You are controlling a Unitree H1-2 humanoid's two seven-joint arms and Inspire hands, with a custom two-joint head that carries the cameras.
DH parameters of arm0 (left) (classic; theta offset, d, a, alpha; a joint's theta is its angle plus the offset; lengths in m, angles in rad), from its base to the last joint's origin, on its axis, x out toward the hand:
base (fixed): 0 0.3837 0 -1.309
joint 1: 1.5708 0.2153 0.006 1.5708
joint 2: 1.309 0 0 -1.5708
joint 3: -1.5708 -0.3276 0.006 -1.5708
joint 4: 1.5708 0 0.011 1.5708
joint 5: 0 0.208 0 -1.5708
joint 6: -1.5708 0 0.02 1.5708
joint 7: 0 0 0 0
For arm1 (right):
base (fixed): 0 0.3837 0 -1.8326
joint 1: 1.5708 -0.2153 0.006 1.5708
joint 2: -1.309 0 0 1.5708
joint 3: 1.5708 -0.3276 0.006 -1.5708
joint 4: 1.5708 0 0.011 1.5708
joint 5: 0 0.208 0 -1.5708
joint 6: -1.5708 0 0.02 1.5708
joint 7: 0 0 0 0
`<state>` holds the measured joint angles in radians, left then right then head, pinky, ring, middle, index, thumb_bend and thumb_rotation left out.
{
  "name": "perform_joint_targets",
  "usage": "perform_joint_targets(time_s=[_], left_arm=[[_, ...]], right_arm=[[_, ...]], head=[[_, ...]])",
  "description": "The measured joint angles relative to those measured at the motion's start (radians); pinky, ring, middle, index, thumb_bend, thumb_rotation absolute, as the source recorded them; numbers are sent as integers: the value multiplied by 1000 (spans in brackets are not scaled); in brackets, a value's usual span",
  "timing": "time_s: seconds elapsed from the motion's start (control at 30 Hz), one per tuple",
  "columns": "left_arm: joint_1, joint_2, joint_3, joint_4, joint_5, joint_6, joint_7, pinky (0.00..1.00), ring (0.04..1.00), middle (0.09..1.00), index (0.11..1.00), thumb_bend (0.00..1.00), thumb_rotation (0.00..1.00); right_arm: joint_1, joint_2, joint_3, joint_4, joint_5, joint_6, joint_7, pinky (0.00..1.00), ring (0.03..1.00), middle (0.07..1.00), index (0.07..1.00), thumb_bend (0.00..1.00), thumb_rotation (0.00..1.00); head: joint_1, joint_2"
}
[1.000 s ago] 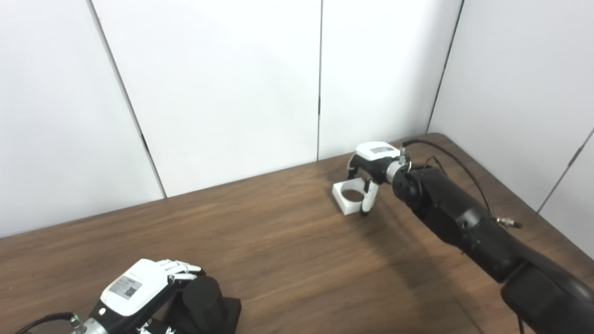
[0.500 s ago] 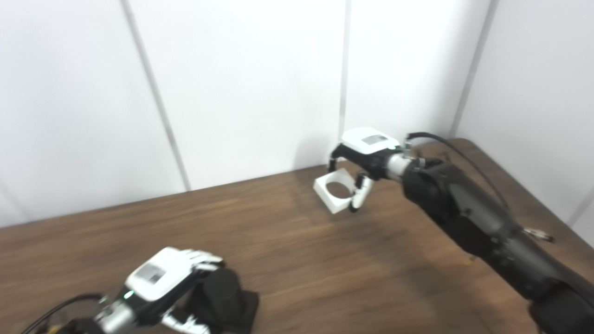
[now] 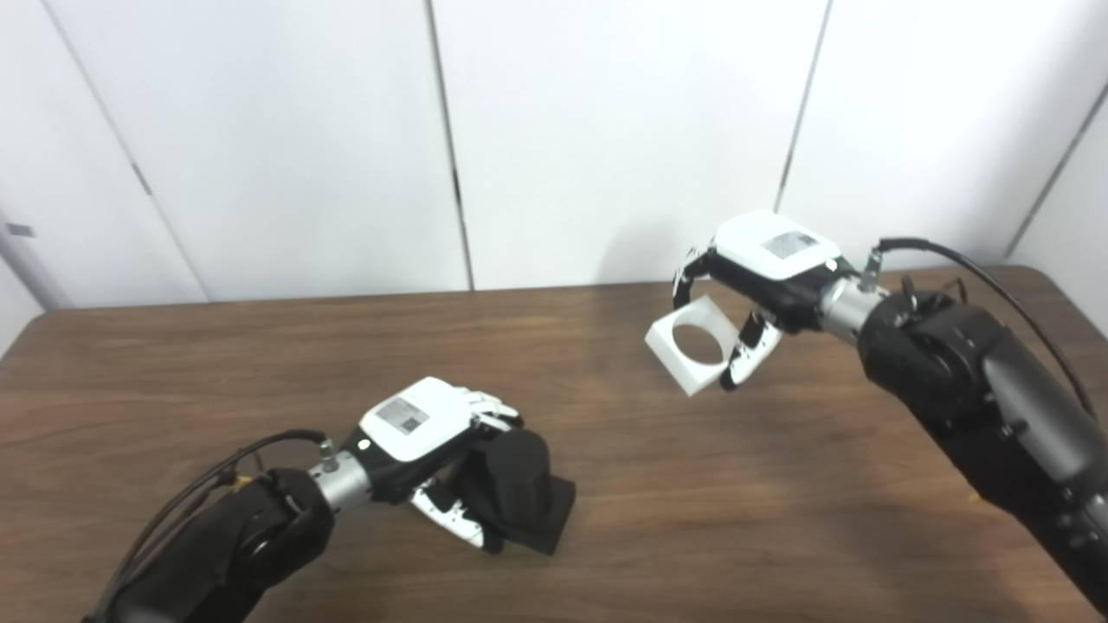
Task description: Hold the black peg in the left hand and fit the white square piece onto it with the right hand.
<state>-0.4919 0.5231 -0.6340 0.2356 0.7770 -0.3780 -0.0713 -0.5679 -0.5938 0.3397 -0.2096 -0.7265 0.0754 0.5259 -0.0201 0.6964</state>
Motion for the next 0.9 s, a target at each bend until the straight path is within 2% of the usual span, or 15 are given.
perform_joint_targets(time_s=[0.17, 0.33, 0.5, 0.9], left_arm=[[-5, -14, 0, -3, 4, 12, -17, 757, 825, 808, 490, 521, 80], [-11, -31, 0, 1, 8, 19, -26, 774, 838, 817, 490, 520, 82], [-18, -45, 0, -3, 12, 39, -52, 779, 846, 827, 491, 520, 82], [-19, -57, 0, -3, 18, 50, -53, 783, 839, 821, 490, 520, 82]], right_arm=[[4, 41, 7, -61, 17, -15, 34, 819, 851, 754, 477, 520, 135], [2, 73, 17, -75, 27, -36, 60, 822, 850, 755, 477, 521, 137], [-9, 114, 31, -98, 30, -54, 73, 825, 844, 753, 477, 521, 138], [-22, 201, 65, -100, 33, -69, 109, 835, 842, 752, 476, 521, 137]], head=[[43, 5], [75, 8], [84, 9], [98, 15]])
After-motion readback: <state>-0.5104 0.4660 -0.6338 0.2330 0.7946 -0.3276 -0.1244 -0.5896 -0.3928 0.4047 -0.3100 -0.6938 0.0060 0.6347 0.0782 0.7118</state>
